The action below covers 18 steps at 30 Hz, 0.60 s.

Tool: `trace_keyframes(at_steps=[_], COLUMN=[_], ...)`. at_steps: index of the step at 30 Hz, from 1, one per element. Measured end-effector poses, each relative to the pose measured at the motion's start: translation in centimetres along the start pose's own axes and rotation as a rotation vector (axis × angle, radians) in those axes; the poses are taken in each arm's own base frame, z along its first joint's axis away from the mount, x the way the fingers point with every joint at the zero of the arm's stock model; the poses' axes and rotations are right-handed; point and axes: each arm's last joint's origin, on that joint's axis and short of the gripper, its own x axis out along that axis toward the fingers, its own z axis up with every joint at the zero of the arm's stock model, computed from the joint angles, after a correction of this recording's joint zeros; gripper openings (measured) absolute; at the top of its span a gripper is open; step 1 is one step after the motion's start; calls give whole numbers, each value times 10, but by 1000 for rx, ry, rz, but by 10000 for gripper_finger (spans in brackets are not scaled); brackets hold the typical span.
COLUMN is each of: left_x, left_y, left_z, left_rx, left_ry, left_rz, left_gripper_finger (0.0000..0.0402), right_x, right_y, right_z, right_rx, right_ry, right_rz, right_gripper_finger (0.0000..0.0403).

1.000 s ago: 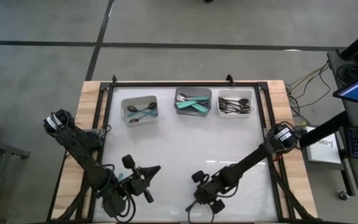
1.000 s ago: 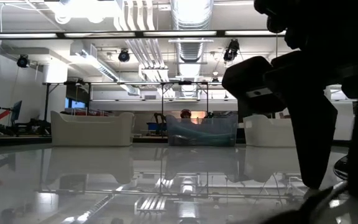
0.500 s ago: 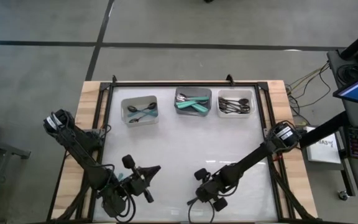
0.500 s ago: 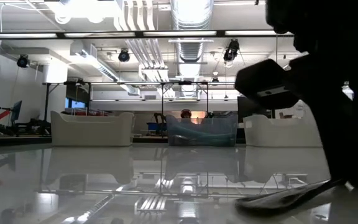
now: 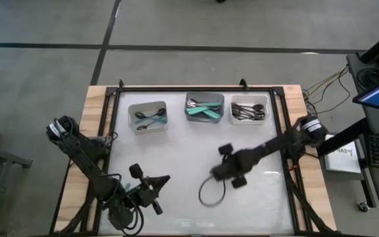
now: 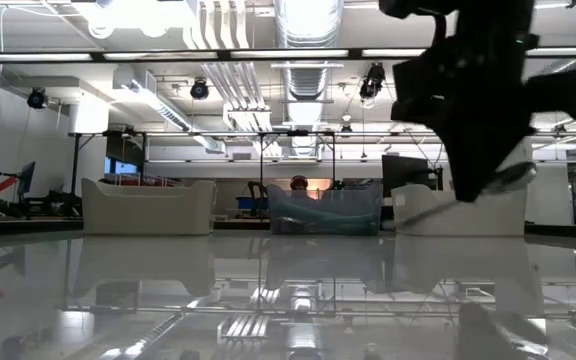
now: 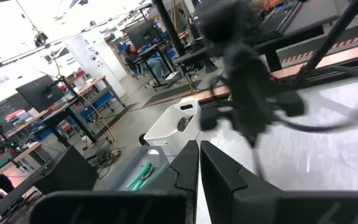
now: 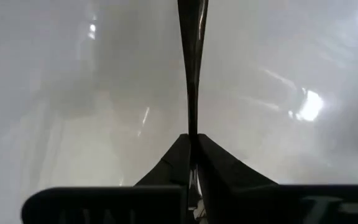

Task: Sort silverware by color (type)
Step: Put the black spoon into the white bin

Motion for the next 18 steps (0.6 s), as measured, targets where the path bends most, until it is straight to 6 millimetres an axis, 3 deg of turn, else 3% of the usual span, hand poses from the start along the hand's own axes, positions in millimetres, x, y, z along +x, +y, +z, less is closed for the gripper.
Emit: trace_keyframes(at_steps=[4,9,18], left_x=[0,0,0], left_y=[0,0,0], left_z=[0,-1,-3], left_rx=[0,14,33], left_ry=[0,2,6], left_rz=[0,-1,-1], left_gripper_finger=[0,0,0], right_x=[-15,-31,-47], right_y=[-35,-78,-126], right_z=[-23,-67,-148], right_rx=[85,262,602], right_ry=[-12,-54,-90], right_rz=[-38,-73,-279], right_gripper_finger=[9,9,9])
